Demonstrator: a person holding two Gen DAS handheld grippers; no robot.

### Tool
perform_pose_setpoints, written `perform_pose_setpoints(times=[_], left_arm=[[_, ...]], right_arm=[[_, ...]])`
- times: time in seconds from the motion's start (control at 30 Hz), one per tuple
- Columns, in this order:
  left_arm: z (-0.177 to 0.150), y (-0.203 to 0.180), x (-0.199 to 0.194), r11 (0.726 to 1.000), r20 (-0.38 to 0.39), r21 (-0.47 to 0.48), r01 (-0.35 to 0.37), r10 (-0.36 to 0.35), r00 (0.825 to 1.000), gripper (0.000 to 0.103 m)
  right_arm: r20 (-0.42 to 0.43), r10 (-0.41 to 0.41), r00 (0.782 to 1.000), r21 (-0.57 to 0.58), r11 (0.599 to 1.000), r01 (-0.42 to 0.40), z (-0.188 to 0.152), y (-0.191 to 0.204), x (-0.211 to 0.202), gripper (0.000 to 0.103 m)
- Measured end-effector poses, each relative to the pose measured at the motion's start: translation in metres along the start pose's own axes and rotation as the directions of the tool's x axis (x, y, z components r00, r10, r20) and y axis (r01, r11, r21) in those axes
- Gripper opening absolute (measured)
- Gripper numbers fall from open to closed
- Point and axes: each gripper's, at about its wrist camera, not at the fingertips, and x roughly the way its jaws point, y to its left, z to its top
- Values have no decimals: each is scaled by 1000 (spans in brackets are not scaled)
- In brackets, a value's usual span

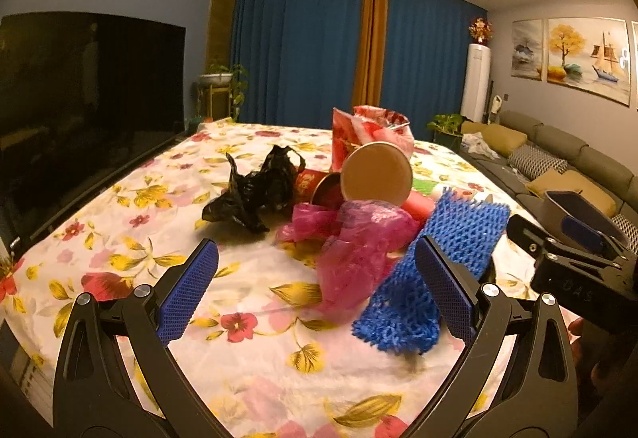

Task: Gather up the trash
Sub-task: 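Grasp the pink plastic bag with the left tool while the right tool grasps the blue mesh sleeve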

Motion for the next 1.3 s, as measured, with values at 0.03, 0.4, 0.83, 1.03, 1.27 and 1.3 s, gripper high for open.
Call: perform_pose_setpoints(times=[0.03, 0.4, 0.83, 1.03, 1.27, 1.3], left_arm=[[0, 1, 2, 1000, -4, -2, 1, -1, 1000, 97], [2, 3, 19, 1000, -26, -17, 23, -23, 999, 96], [8, -12, 42, 997, -83, 17, 78, -76, 994, 82], [8, -21, 64, 991, -176, 35, 132, -123, 977, 57], [8, -29, 73, 982, -221, 33, 187, -175, 959, 17], [8, -29, 73, 981, -224, 30, 193, -182, 958, 13]], right_arm=[[-8, 7, 1000, 1, 1000, -7, 1, 1, 4, 97], [-94, 98, 991, -2, 995, -99, 3, 8, 36, 55], [-11, 169, 986, -39, 985, -169, 12, 13, 15, 9], [59, 180, 982, -11, 984, -179, 25, -4, -12, 9], [107, 167, 980, -1, 986, -168, 31, -18, -35, 9], [110, 165, 980, 0, 986, -166, 31, -20, -37, 9]])
